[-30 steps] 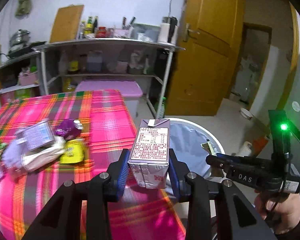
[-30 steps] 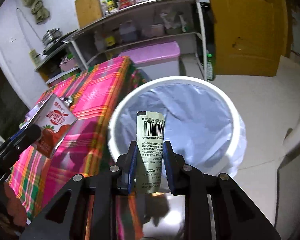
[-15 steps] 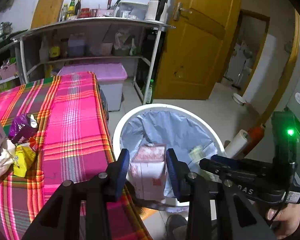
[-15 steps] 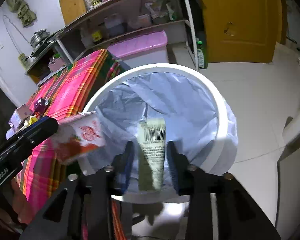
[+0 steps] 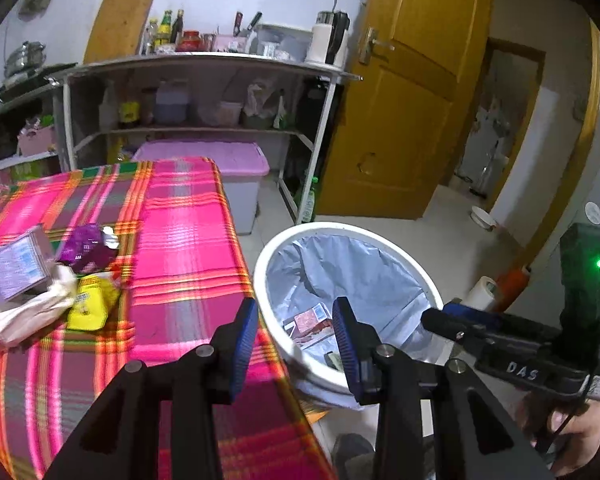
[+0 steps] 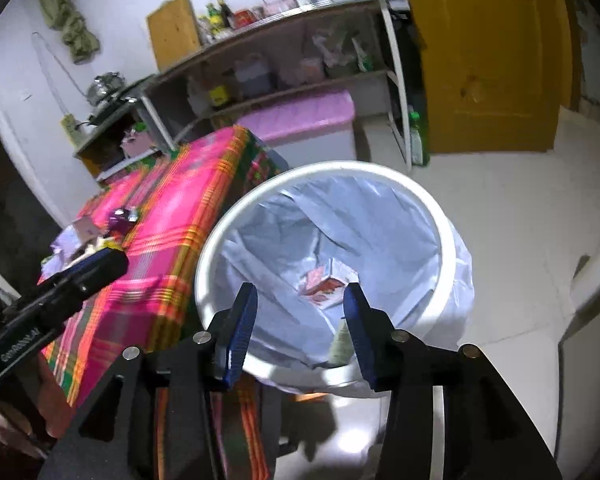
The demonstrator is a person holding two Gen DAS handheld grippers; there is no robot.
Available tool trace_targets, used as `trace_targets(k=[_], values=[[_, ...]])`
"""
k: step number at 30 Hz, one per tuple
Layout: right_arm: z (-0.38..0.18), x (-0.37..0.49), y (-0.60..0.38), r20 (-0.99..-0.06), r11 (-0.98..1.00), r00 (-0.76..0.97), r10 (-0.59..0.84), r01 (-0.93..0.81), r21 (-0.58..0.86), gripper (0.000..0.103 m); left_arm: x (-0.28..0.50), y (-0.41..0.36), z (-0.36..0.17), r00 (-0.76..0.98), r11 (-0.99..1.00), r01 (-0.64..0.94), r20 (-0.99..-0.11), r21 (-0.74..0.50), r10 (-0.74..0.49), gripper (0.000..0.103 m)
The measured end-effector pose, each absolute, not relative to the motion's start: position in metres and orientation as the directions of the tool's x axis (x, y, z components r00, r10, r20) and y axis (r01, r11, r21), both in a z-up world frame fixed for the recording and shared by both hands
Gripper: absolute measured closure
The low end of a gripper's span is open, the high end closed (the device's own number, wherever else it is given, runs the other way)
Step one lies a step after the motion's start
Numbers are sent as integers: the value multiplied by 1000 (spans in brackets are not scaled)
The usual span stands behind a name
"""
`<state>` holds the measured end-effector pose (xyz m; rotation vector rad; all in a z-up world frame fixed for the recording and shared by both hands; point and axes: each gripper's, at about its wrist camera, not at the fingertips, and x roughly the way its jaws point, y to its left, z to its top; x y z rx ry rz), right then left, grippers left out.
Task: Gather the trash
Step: 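Move both open tools back over the table items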
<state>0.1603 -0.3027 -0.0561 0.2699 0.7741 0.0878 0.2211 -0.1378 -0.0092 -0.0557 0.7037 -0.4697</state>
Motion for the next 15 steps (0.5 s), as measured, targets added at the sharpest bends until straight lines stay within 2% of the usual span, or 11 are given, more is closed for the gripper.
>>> trace_targets(k=[6,15], values=[[-43,144,-279,-654,955,719,234,-44,293,57,183,-112,6,715,915,363,-577,-175,-394,65],[-39,133,-235,-636,939,695,334,-191,284,57,149,-68,6,747,947,284,-585,-150,-317,65]])
